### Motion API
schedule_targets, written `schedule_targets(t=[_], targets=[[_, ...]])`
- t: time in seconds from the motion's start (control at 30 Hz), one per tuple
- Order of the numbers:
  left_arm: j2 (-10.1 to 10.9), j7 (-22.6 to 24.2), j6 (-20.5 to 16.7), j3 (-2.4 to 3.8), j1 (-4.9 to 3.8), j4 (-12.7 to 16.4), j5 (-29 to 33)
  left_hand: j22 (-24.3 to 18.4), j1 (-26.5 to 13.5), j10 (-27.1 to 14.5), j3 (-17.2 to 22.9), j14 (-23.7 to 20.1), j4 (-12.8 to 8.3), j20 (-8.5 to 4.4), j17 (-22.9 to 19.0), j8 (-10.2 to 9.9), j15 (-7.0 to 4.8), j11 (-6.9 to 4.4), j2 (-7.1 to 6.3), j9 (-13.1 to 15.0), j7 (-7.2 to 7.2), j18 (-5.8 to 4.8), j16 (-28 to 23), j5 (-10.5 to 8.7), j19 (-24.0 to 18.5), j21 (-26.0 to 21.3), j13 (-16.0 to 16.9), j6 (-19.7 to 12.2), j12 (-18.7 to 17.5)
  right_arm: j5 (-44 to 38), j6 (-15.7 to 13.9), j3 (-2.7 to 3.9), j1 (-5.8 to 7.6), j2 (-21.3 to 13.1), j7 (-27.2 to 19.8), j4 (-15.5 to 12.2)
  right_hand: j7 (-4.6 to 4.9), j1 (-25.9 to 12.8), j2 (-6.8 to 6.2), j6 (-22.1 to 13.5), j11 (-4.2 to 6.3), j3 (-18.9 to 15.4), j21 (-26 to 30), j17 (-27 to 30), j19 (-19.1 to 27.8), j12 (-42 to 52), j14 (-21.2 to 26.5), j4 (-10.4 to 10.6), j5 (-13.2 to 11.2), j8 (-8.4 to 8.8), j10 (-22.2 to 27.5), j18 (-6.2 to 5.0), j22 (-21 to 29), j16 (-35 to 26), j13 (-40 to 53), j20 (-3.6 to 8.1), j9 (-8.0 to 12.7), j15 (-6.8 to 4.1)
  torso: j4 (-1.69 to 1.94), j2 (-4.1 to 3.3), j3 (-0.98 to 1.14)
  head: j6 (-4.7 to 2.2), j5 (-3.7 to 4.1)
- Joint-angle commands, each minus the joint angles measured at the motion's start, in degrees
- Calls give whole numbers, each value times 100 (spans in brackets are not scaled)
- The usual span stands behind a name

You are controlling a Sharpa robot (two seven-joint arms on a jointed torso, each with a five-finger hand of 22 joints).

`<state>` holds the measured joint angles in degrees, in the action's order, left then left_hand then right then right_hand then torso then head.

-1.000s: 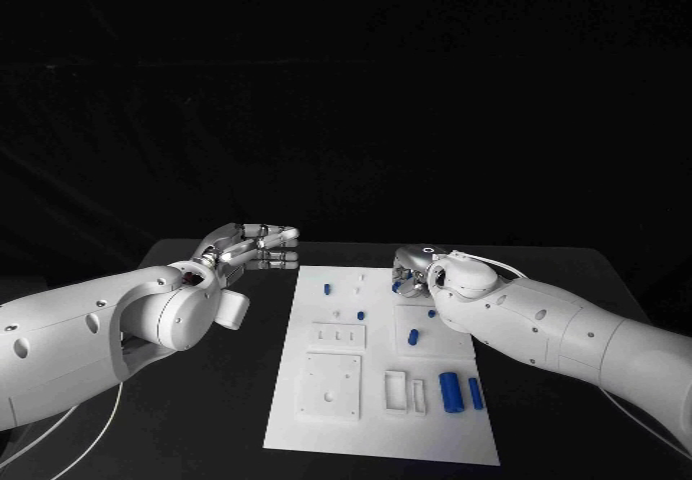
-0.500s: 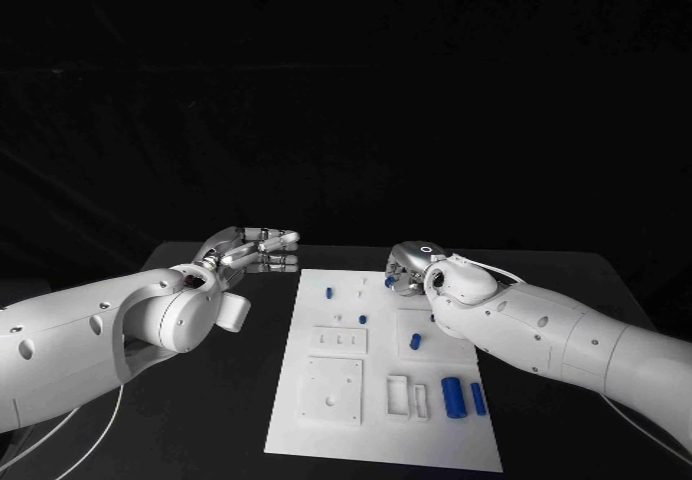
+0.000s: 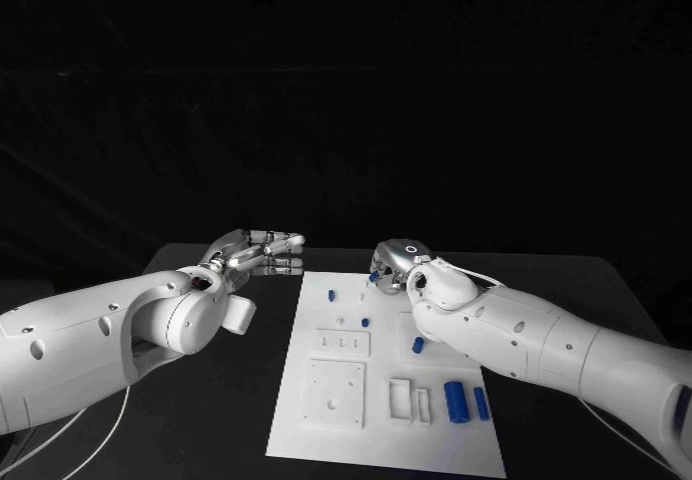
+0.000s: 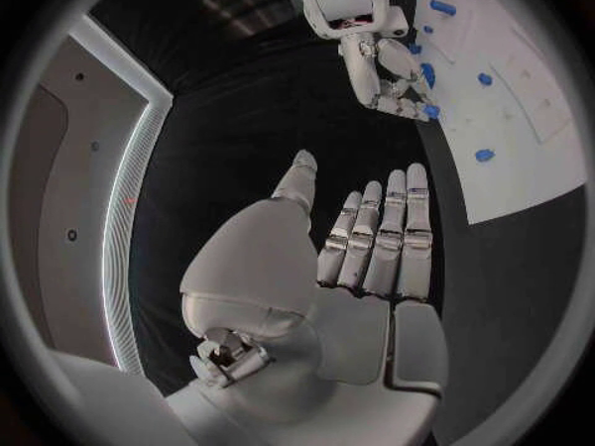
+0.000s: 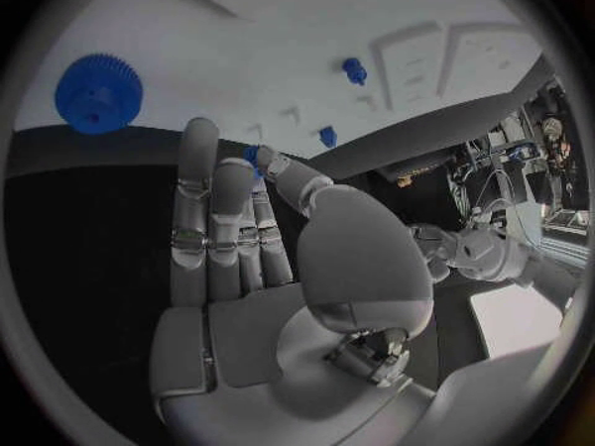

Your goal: Assemble the parts on the task board

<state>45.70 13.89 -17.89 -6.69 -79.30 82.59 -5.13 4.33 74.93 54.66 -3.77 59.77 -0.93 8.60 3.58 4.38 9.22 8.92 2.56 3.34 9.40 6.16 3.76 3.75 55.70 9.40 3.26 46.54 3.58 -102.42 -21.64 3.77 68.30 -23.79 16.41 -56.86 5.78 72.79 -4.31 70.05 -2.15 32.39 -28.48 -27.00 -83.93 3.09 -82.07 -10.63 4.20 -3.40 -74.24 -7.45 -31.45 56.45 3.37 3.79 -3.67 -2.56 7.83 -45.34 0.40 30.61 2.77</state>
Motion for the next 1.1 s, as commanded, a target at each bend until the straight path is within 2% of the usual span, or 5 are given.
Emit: schedule_targets(t=[0.03, 0.17, 0.37, 0.97, 1.1], targets=[[-37, 14, 25, 6, -17, -6, -18, -9, -7, -48, 30, -6, -4, 16, 8, -20, 13, 0, -66, -5, 13, -21, -7, -24, 7, 23, 6, -36, -8, -245, -198, 0, -2, 85, 176, 80, -85, 7, -6, 120, 4, 33, -31, -9, -198, 23, 12, -10, 10, -24, -27, 96, -9, 1, 5, 44, -13, -39, 12, -10, 7, -12, 5], [-58, 11, 33, 6, -18, -3, -18, -9, -7, -48, 30, -6, -4, 16, 8, -20, 13, 0, -66, -5, 13, -21, -7, -24, 7, 23, 6, -36, -8, -293, -201, 0, -5, 161, 233, 149, -83, 7, -10, 118, 3, 49, -28, -13, -198, 22, 13, -11, 9, -24, -23, 103, -20, 1, 5, 45, -13, -40, 9, -10, -7, -13, -22], [-69, 3, 39, 6, -24, 34, -19, -9, -7, -48, 30, -6, -4, 16, 8, -20, 13, 0, -66, -5, 13, -21, -7, -24, 7, 23, 6, -36, -8, -328, -192, 0, -8, 255, 240, 263, -83, 4, -12, 119, 3, 58, -23, -17, -197, 23, 13, -8, -4, -24, -26, 107, -31, 0, 5, 47, -13, -39, 0, -15, 2, -11, -43], [-90, -19, 41, 6, -70, 125, -21, -9, -7, -48, 30, -6, -4, 16, 8, -20, 13, 0, -66, -5, 13, -21, -7, -24, 7, 23, 6, -36, -8, -344, -118, -7, -37, 422, 190, 446, -83, 8, -14, 118, 2, 66, -5, -22, -196, 23, 12, -9, -17, -24, -20, 107, -55, -5, 5, 47, -12, -38, 24, -36, -8, 19, -99], [-93, -21, 38, 6, -81, 134, -22, -9, -7, -48, 30, -6, -4, 16, 8, -20, 13, 0, -66, -5, 13, -21, -7, -24, 7, 23, 6, -36, -8, -342, -90, -11, -52, 454, 187, 495, -83, 8, -14, 118, 2, 66, -5, -22, -196, 23, 12, -9, -17, -24, -20, 107, -55, -5, 5, 47, -12, -38, 11, -33, -11, 30, -109]])
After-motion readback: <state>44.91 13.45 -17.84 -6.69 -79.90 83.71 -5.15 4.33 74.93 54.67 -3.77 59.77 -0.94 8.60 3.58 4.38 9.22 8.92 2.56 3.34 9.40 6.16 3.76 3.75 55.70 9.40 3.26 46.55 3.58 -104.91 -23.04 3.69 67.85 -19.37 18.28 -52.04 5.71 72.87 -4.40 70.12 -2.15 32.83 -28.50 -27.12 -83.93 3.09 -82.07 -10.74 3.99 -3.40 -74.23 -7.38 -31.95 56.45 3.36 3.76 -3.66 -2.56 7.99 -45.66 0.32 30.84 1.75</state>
